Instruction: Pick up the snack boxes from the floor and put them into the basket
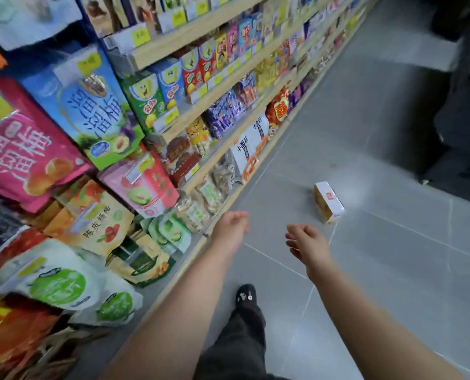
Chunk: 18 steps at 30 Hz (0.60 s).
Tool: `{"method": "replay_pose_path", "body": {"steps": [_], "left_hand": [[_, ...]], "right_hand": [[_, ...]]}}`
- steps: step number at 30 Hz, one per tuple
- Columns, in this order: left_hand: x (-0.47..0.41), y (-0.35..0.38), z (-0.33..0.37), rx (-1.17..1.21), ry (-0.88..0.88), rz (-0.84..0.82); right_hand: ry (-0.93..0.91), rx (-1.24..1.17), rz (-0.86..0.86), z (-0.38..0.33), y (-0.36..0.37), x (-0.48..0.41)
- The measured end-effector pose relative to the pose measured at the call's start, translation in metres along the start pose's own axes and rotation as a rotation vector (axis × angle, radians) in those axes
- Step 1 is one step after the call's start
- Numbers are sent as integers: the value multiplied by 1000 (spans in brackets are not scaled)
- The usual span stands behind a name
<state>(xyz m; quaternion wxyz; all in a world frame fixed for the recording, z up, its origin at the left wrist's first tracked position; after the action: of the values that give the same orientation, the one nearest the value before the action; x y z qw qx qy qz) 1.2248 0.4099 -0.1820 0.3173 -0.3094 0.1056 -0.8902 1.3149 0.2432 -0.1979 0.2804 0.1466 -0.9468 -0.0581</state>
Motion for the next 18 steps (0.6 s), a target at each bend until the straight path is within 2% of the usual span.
{"method": "replay_pose_path", "body": {"steps": [11, 18], "left_hand": [[-163, 96, 113, -132, 55, -166], [-223, 166, 164, -203, 56, -283]], "right_hand": [[6, -101, 292, -61, -63, -153], [56, -203, 400, -81, -103, -212]]}}
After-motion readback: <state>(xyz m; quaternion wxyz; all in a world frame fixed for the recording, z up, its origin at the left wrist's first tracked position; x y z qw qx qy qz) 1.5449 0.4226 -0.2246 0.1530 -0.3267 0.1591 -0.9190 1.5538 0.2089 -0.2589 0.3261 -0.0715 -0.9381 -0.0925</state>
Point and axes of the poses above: each hand's wrist, its own x-axis away from the middle knuckle, its own y-axis out of the palm, z = x × y, the point moved 6 cm from there along -x, towards the middle knuckle, and after that the axes turned 14 degrees about -x, right-handed, at the moved point
